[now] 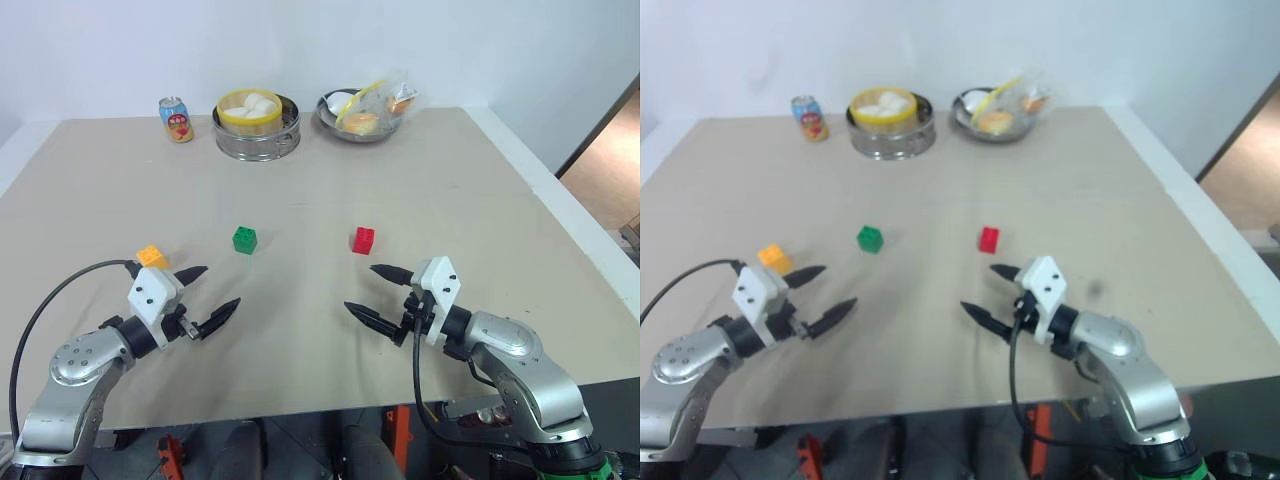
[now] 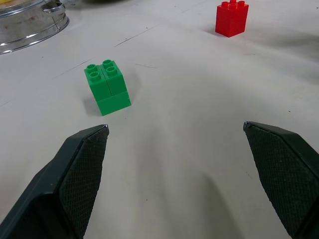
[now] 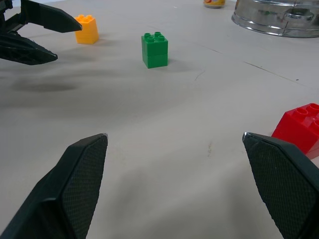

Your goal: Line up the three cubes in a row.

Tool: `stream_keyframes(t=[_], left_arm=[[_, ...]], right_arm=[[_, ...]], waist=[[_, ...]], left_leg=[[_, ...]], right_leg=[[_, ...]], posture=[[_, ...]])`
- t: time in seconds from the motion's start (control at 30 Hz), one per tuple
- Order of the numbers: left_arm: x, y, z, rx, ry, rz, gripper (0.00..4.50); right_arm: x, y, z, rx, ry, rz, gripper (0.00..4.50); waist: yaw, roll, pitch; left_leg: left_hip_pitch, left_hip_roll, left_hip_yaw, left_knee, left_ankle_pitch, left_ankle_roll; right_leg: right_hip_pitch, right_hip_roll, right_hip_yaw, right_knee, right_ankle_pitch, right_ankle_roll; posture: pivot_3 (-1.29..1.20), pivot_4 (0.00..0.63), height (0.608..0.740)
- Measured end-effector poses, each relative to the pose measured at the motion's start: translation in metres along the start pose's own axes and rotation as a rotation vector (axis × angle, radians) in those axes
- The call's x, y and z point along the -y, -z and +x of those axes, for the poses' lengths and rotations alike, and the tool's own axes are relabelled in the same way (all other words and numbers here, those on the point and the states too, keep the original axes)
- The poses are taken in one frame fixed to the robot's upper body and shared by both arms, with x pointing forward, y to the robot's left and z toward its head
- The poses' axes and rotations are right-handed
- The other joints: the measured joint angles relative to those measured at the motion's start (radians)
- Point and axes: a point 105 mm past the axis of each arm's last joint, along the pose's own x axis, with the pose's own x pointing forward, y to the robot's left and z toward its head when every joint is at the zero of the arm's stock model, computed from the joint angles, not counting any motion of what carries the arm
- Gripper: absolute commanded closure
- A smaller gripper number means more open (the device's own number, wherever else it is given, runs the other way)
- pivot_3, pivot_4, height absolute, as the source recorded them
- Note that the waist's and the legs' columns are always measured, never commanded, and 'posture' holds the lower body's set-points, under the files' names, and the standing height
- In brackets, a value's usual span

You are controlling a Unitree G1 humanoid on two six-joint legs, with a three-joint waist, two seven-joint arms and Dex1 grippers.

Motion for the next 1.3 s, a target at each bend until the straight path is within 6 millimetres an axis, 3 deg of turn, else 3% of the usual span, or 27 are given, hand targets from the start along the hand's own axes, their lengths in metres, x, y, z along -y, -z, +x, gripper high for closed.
stream_keyframes(t=[0.23,0.63,0.8,1.0,1.17,1.3], left_arm=[[0.021,-0.005,0.003,0.109,0.122,-0.003,0.02],[0.026,-0.012,0.007,0.154,0.194,0.001,0.02],[0.028,-0.012,0.009,0.156,0.21,0.002,0.02],[0.031,-0.013,0.013,0.154,0.247,0.014,0.02],[0.034,-0.013,0.016,0.151,0.251,0.014,0.02],[0.033,-0.012,0.017,0.149,0.238,0.011,0.02]], right_arm=[[0.0,0.002,-0.001,-0.005,0.006,0.015,0.0],[0.0,0.002,-0.002,-0.006,0.03,0.019,0.0],[0.012,-0.001,-0.002,0.015,0.145,0.033,0.0],[0.053,-0.018,0.019,0.049,0.367,-0.005,0.0],[0.062,-0.012,0.049,0.023,0.479,0.024,0.0],[0.067,-0.003,0.057,-0.007,0.532,0.045,0.0]], waist=[[0.0,-0.001,-0.001],[0.0,-0.002,-0.001],[0.0,-0.002,-0.001],[-0.003,-0.003,-0.002],[-0.002,-0.003,-0.002],[-0.002,-0.003,-0.002]], left_leg=[[0.0,0.0,0.001,0.0,0.0,0.0],[0.0,0.001,0.001,0.0,0.0,0.0],[0.0,0.001,0.001,0.0,0.0,0.0],[0.0,0.007,0.003,0.001,0.0,0.0],[0.0,0.01,0.002,0.001,0.0,0.0],[0.0,0.011,0.002,0.0,-0.001,-0.001]], right_leg=[[0.0,0.0,0.0,0.0,0.0,0.0],[0.0,0.001,0.0,0.0,0.0,0.0],[0.0,0.001,0.0,0.0,0.001,-0.001],[-0.001,0.006,0.001,-0.001,0.004,-0.003],[-0.002,0.012,0.002,-0.001,0.005,-0.004],[-0.002,0.013,0.003,-0.001,0.004,-0.004]], posture=[[0.0,0.15,0.74],[0.0,0.15,0.74],[0.0,0.15,0.74],[0.0,0.15,0.74],[0.0,0.15,0.74],[0.0,0.15,0.74]])
